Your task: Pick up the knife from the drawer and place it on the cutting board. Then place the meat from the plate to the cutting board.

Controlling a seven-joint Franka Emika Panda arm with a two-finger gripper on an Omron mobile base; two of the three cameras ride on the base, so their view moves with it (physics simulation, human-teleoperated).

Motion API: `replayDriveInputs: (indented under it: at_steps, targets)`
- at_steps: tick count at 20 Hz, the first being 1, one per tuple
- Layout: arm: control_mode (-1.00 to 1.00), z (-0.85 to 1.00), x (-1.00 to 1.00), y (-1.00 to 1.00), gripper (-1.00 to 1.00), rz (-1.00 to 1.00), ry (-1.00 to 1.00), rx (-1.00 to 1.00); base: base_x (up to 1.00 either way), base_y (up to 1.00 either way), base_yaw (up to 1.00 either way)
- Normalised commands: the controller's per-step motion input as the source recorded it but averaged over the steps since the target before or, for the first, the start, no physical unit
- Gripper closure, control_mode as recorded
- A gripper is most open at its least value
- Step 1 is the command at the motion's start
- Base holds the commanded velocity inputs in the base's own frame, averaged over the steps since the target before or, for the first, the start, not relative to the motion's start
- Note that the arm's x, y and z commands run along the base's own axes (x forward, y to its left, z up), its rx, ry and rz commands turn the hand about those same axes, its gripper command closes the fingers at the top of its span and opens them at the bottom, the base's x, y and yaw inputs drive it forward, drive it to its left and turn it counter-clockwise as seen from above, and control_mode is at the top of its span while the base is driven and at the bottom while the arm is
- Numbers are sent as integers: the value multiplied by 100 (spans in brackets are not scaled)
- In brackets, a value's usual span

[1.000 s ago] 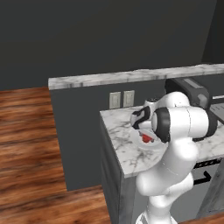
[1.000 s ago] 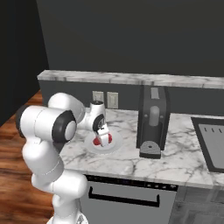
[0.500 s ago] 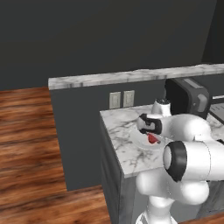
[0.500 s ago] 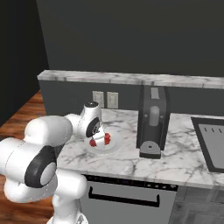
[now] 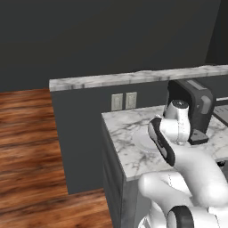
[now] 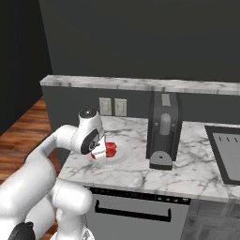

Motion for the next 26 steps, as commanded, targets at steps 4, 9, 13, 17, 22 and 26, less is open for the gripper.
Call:
replayDriveInputs:
  at_steps: [4,9,13,17,22,26]
  targets:
    - [-100,57,-71,-2,100,-8,-7,0,0,0,0]
    - [-100,64,-74,0,100,-6,-8,0,0,0,0]
    - [-100,64,-70,0,100,-5,-11,0,0,0,0]
    - [-100,52,-70,0,100,-4,-17,0,0,0,0]
    - [-100,10,-23,9,100,-2,-3,-1,0,0,0]
    - [-100,0,-1,0,100,0,0,1,0,0,0]
